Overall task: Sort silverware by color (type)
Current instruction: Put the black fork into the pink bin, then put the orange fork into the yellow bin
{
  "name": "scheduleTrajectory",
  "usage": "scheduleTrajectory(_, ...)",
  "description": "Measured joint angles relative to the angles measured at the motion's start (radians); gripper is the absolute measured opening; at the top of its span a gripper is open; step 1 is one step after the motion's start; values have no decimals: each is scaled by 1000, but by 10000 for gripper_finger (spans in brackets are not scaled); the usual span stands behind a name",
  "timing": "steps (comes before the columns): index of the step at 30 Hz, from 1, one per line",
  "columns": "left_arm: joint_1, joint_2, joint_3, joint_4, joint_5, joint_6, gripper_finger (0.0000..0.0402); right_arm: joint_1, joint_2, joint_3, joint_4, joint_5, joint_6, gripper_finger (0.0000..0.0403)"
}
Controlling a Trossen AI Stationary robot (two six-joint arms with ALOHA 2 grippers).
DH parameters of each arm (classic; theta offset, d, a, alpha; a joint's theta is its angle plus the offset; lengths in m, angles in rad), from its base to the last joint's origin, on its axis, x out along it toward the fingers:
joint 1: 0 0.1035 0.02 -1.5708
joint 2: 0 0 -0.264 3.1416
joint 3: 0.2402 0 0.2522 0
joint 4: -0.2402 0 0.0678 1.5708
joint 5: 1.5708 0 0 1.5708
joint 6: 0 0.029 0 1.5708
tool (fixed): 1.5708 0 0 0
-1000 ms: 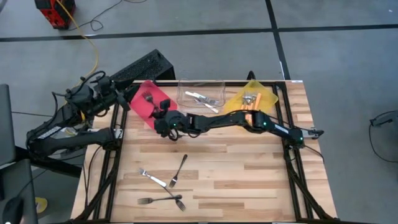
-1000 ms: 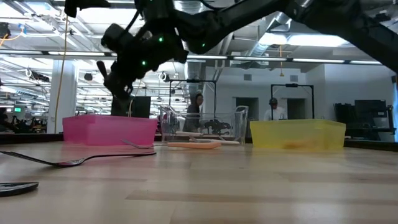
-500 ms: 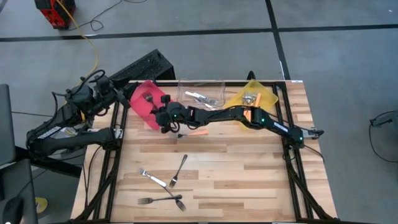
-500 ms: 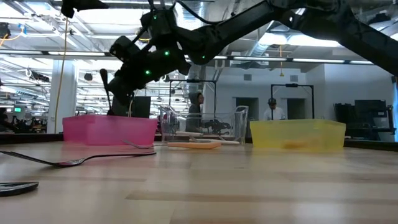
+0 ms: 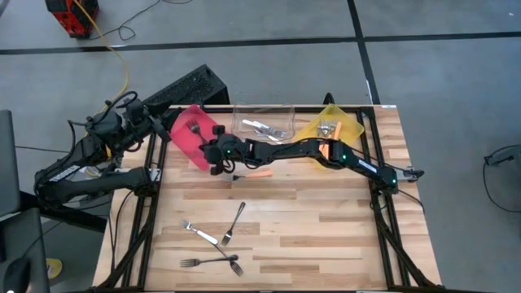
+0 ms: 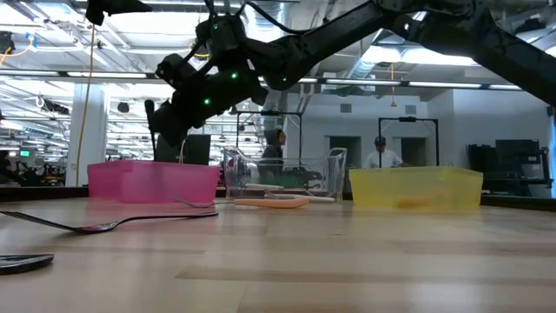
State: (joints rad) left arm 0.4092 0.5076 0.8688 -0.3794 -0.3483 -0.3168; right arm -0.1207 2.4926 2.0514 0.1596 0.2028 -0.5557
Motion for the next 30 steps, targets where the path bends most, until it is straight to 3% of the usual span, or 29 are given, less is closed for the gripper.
scheduleTrajectory(15, 0, 0, 0, 2, 3, 51, 244, -12, -12, 20, -26, 42, 96, 202)
scheduleTrajectory(30, 0, 0, -1, 5, 15, 60, 244, -32, -16, 146, -208, 40, 235, 216)
